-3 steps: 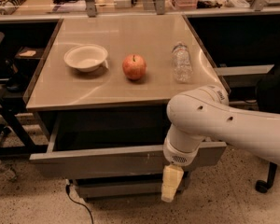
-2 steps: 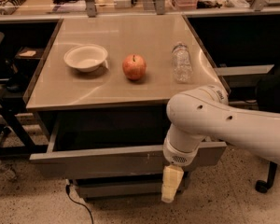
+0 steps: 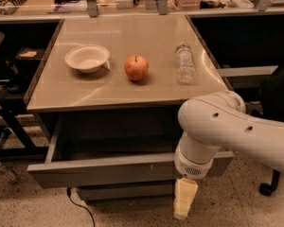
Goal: Open top drawer
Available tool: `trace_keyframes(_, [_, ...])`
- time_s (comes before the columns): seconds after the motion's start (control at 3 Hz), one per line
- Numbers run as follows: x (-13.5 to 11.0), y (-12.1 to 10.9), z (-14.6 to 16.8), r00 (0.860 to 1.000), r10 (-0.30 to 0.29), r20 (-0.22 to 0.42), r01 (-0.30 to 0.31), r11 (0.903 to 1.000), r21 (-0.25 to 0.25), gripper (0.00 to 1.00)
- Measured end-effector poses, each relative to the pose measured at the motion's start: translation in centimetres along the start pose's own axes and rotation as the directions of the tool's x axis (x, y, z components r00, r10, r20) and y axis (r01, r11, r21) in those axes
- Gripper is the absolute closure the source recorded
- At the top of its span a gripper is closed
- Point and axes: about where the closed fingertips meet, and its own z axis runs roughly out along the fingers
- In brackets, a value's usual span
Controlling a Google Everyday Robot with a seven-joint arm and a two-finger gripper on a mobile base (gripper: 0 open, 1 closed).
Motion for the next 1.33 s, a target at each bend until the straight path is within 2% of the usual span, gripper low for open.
trace_keyframes(0.33, [2.4,2.9,-1.0,1.0,0.027,-0.001,-0.027,0.9996,-0.009,0.0])
trace_keyframes(0.67, [2.3,2.8,-1.0,1.0,0.025,0.001,-0.025,0.9996,-0.01,0.0])
trace_keyframes(1.33, [0.3,1.1,-1.0,1.0,-0.016,0.018,0.016,0.9999,0.004,0.0])
